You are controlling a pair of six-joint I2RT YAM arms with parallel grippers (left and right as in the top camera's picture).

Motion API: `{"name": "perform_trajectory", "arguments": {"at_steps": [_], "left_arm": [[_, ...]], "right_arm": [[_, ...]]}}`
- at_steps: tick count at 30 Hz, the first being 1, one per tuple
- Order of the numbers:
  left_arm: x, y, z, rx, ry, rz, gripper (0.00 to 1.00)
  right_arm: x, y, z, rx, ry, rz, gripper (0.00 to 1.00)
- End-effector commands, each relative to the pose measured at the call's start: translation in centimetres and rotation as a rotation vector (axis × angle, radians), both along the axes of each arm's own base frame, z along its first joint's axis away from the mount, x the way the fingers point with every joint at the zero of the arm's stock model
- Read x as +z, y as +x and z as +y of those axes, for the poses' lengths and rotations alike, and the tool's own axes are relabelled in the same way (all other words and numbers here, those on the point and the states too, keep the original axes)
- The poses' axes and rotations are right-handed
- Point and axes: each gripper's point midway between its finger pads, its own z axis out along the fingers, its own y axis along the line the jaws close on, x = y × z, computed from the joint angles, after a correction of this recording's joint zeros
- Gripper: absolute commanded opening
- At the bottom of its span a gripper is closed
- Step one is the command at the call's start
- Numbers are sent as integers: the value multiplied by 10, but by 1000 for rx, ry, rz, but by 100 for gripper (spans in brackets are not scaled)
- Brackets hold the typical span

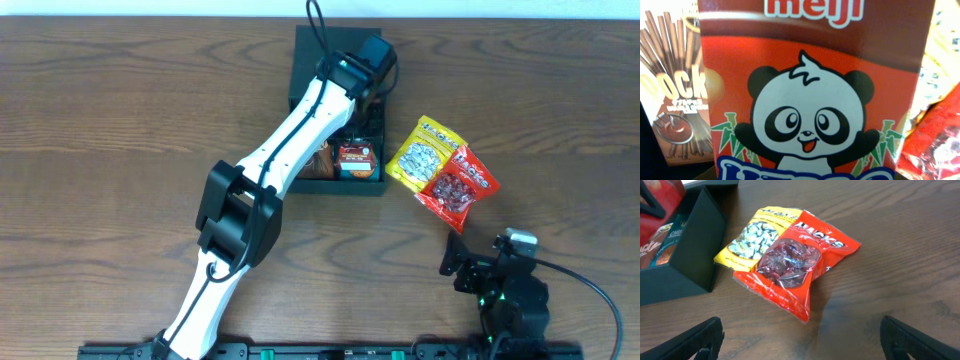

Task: Pack container
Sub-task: 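Grasp the red Hello Panda box and lower it into the green box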

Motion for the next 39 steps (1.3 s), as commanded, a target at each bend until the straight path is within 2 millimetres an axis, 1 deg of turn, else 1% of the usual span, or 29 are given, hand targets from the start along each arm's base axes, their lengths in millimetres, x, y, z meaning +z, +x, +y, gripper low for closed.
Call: {"name": "perform_trajectory", "arguments": {"at_steps": [1,5,9,14,18,19,20,21,22,24,27,30,33,39], "left_arm": [[-9,-4,-1,51,3,30,55],[-15,-7,-8,37,-1,23,55],[-19,-5,-12,32,0,2,55],[-27,-8,-12,44,2,16,56],[-27,-7,-13,43,-2,12,57],[-27,-7,-13,43,-1,12,62],[-27,-7,-13,43,-2,12,69],[-27,-7,-13,43,-2,11,83],[-26,-7,-14,43,-4,10,92],[-26,-7,-15,41,-10,13,95],[-25,-7,-15,41,-12,10,94],[-14,0,-17,45,-26,-17,93],[3,12,-19,54,-42,-68,93],[59,37,-8,87,1,-230,92]], "right_arm": [[-3,0,-1,-2,-11,5,99],[-3,0,-1,-2,-11,5,99],[-3,0,-1,-2,-11,4,99],[-3,0,-1,-2,-11,5,99],[-3,0,-1,-2,-11,4,99],[-3,0,-1,-2,-11,4,99],[-3,0,-1,-2,-11,4,99],[-3,0,-1,-2,-11,4,99],[-3,0,-1,-2,-11,5,99],[-3,0,-1,-2,-11,4,99],[-3,0,-1,-2,-11,4,99],[-3,0,-1,-2,-11,4,99],[-3,0,-1,-2,-11,4,99],[-3,0,-1,-2,-11,4,99]]}}
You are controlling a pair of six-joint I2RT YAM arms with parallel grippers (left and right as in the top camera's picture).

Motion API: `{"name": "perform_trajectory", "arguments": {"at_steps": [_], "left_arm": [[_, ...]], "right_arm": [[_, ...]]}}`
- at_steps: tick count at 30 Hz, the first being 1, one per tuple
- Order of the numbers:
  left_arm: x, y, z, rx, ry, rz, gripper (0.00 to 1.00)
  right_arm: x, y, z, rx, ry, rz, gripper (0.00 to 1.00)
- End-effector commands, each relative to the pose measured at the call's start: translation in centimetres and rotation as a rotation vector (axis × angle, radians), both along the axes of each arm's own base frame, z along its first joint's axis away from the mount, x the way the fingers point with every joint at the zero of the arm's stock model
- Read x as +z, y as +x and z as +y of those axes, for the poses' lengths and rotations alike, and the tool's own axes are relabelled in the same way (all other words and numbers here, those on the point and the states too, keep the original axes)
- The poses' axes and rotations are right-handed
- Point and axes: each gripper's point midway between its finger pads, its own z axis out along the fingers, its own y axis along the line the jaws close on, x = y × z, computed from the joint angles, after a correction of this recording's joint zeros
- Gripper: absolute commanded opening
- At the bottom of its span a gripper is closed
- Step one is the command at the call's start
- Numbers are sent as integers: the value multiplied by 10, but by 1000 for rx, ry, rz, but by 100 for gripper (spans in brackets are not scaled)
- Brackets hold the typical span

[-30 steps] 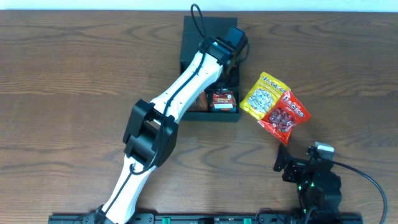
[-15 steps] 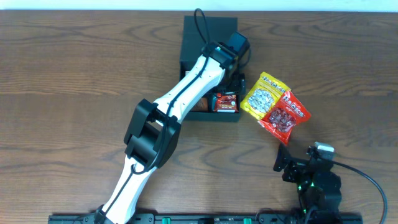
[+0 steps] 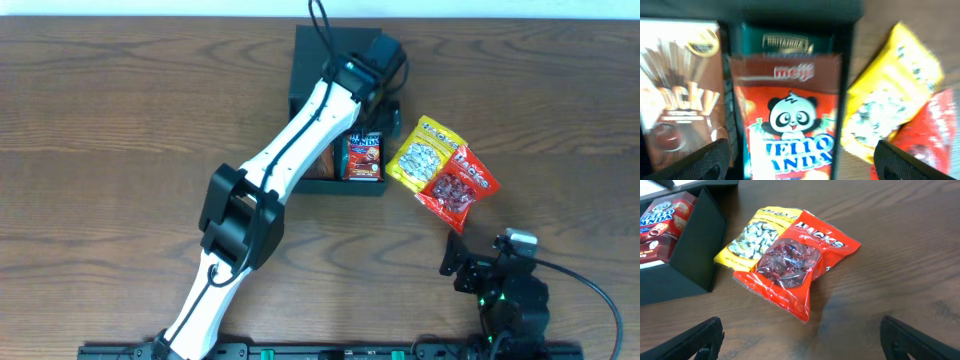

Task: Pack container
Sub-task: 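Grasp the red Hello Panda box and lower it into the green box, then open the left gripper and raise it away from the box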

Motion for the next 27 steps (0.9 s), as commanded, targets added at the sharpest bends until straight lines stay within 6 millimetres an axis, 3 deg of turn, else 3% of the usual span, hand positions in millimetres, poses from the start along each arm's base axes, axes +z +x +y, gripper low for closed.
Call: {"name": "perform_trajectory", "arguments": {"at_steps": [1,8,11,16,20,21,27], "left_arm": [[39,22,8,16,41,-146,92],[97,52,37,0,161,-364,96],[102,62,52,-25,186,-384,95],[102,87,95,-35,216,-385,95],[98,108,146,44,48,-302,100],[99,113,159,65,25,-294,94],[98,134,262,240,74,-294,91]], "right_arm": [[-3,0,-1,-1,-11,5,99],[-3,0,-1,-1,-11,4,99],[-3,0,-1,-1,-11,4,99],[-3,0,-1,-1,-11,4,99],[-3,0,-1,-1,-11,4,99],[-3,0,-1,-1,-11,5,99],[-3,0,-1,-1,-11,4,99]]}}
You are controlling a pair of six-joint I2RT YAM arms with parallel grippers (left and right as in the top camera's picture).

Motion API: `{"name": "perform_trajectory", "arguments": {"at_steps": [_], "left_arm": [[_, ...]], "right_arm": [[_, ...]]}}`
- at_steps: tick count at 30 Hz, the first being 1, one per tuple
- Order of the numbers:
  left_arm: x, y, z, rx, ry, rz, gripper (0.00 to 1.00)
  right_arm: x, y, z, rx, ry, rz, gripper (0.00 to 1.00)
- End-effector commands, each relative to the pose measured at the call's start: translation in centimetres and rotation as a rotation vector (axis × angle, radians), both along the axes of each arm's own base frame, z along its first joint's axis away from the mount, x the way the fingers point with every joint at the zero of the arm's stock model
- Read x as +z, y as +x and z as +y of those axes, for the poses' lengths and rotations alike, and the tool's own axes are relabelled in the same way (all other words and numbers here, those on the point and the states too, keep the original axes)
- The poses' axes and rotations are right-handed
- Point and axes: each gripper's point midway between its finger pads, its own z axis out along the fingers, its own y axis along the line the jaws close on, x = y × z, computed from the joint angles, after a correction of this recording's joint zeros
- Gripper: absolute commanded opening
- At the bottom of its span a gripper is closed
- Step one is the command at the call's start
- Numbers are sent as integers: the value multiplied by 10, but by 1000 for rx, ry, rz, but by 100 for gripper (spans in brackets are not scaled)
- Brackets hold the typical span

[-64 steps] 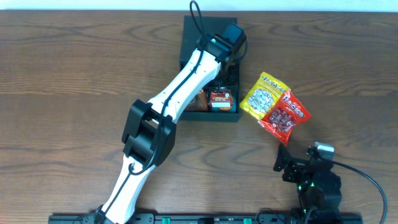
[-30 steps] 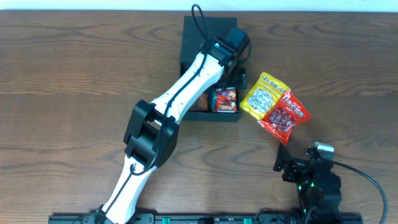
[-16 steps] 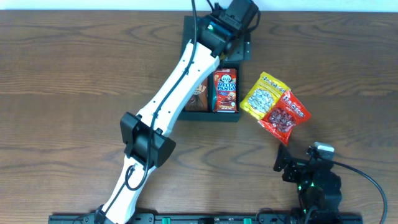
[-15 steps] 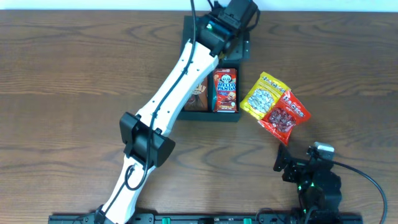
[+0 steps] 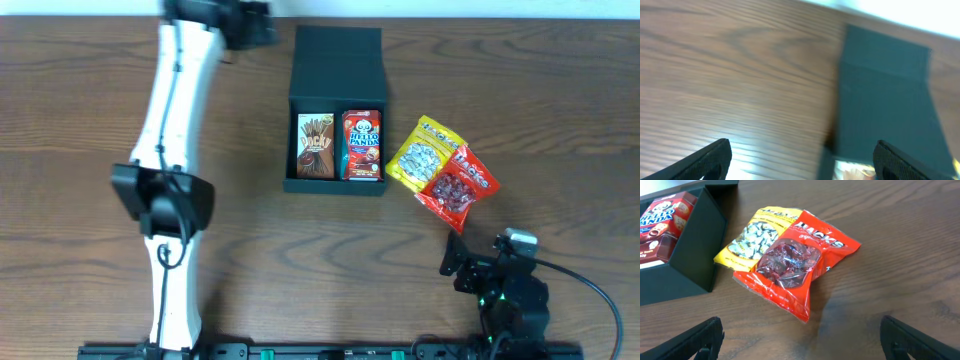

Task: Pack container
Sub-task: 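Open the left gripper and raise it away from the box, then reach the right gripper to the red Hacks bag, grasp and lift it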

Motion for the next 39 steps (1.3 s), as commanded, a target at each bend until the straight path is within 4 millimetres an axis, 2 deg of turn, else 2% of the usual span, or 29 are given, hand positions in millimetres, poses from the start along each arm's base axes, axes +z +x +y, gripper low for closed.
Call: {"name": "perform_trajectory", "arguments": {"at_steps": [1,5,6,8,9,11,13,15,17,21,24,27,29,32,39], "left_arm": [[6,3,24,7,-3,-12,91],[7,6,44,-3,35,-23,94],[8,7,45,-17,41,-31,98],[10,9,43,-52,25,-42,96],[11,10,42,-67,13,-47,95],[12,12,40,-82,-19,-56,95],[13,13,40,-86,-31,-63,96],[14,14,39,-87,-33,-66,95],[14,13,38,-91,-37,-66,96],[14,13,32,-101,-40,-66,96],[14,13,27,-110,-40,-67,95],[15,13,20,-123,-39,-71,95],[15,13,17,-127,-32,-75,96],[17,17,14,-128,-7,-94,96],[21,22,15,-120,19,-121,96]], "right_arm": [[-3,0,-1,-1,-11,4,99],[-2,0,-1,-1,-10,1,99],[-2,0,-1,-1,-5,-1,99],[3,3,0,-31,66,-25,99],[10,7,2,-63,149,-61,99],[35,17,11,-156,517,-160,99],[52,22,14,-239,801,-215,99],[61,24,14,-288,972,-241,99],[67,25,13,-304,1032,-263,99],[78,28,5,-316,1028,-330,99],[103,30,-4,-274,904,-453,99],[111,33,-8,-271,855,-482,99],[108,37,-14,-293,788,-458,99],[93,46,-24,-356,702,-344,99],[55,89,-19,-298,592,50,99]]}}
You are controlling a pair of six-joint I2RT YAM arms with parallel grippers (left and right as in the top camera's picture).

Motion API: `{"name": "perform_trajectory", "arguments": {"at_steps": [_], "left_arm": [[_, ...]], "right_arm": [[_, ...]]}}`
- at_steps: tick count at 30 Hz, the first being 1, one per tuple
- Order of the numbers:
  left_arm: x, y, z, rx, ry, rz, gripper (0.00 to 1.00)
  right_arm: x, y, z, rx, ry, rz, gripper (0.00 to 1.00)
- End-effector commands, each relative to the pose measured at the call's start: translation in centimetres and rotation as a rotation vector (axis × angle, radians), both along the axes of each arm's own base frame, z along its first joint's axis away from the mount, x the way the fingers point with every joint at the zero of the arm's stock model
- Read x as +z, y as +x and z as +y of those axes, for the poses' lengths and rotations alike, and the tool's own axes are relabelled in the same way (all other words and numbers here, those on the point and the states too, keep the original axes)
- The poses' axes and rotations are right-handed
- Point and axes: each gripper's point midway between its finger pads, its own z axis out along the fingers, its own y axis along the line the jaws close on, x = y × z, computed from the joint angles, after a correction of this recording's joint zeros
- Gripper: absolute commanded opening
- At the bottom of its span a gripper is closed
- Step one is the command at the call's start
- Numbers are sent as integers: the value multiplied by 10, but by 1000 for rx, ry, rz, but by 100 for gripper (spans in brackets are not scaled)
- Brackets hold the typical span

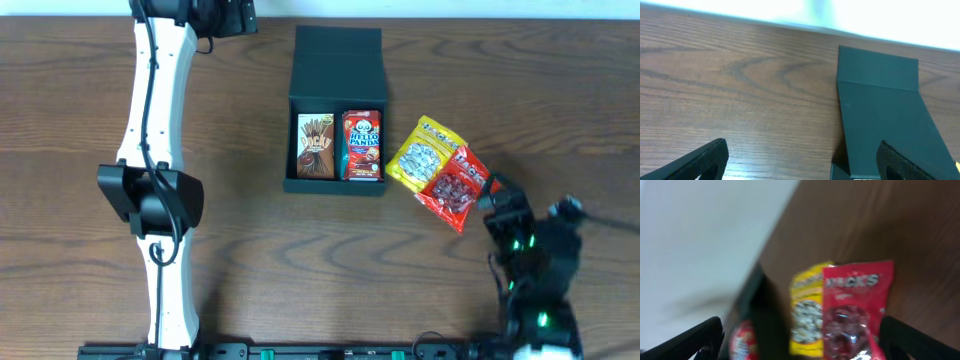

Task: Pack container
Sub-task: 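Reach the right gripper to the red Hacks bag, grasp and lift it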

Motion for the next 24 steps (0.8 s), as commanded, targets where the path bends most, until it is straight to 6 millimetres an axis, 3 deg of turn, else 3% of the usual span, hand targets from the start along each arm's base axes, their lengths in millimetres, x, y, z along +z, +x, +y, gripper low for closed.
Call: {"name": "perform_trajectory", "arguments": {"at_steps": [1,4,10,13,18,21,24], "left_arm": [[8,2,8,6,36,-26,95],[6,1,11,15,54,-19,95],[4,-1,12,7,66,-9,95],[4,-1,16,19,81,-10,95],[4,-1,16,20,82,-11,95],[5,-1,16,20,82,-11,96],[4,-1,16,20,82,-11,95]], "right_arm": [[-8,23,10,159,-45,126,99],[-33,40,15,248,-18,339,99],[-72,48,15,297,63,695,98],[-90,54,17,317,98,762,95],[-118,57,21,346,126,813,80],[-126,59,21,350,127,824,64],[-130,61,20,350,127,824,33]]}}
